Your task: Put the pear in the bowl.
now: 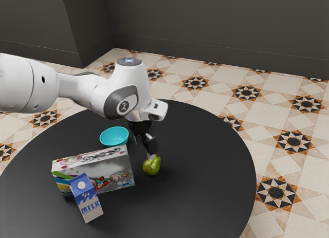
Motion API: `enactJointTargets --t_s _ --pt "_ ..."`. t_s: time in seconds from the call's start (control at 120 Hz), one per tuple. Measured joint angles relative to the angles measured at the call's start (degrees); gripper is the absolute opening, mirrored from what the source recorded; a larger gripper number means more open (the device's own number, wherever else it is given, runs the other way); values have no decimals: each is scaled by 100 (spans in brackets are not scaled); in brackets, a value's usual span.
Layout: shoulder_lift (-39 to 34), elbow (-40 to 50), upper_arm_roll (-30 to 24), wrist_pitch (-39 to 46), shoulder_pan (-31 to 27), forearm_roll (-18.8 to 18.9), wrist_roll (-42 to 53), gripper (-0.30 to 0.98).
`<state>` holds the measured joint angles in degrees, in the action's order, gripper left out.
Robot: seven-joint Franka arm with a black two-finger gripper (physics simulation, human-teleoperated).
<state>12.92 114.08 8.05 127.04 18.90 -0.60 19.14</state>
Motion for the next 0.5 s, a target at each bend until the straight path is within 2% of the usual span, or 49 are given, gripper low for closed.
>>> enactJointTargets --t_s 0.242,0.5 --pt "467 32 -14 614 -9 -97 266 69" --pt "734 28 -14 875 -22 -243 460 68"
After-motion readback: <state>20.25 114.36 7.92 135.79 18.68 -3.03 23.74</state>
